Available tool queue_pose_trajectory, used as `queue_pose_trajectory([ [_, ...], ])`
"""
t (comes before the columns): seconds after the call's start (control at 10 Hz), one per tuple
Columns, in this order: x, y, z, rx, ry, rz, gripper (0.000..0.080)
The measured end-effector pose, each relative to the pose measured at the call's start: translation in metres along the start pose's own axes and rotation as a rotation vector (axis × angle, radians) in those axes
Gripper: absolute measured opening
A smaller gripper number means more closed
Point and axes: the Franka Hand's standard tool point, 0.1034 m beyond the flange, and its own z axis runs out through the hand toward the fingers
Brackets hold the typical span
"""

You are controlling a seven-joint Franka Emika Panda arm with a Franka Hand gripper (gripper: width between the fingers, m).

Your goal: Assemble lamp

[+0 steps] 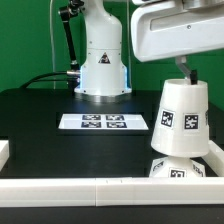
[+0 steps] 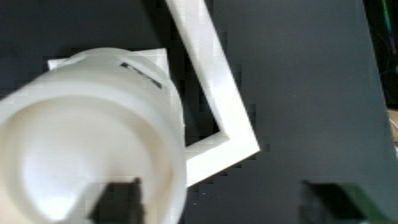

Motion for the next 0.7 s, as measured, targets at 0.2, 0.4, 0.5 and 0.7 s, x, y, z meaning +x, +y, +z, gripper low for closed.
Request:
queue_pose_trajectory([
  [0.2, -0.013, 0.004, -0.018, -0.034, -0.024, 0.035, 0.0664],
  [0.4, -0.039, 0.004, -0.03, -0.094, -0.02, 0.052, 0.0689],
  [0.5, -0.052, 0.004, -0.029, -0.118, -0.018, 0.057, 0.0698],
  [0.7, -0.072, 0.008, -0.016, -0.153, 0.024, 0.022, 0.0698],
])
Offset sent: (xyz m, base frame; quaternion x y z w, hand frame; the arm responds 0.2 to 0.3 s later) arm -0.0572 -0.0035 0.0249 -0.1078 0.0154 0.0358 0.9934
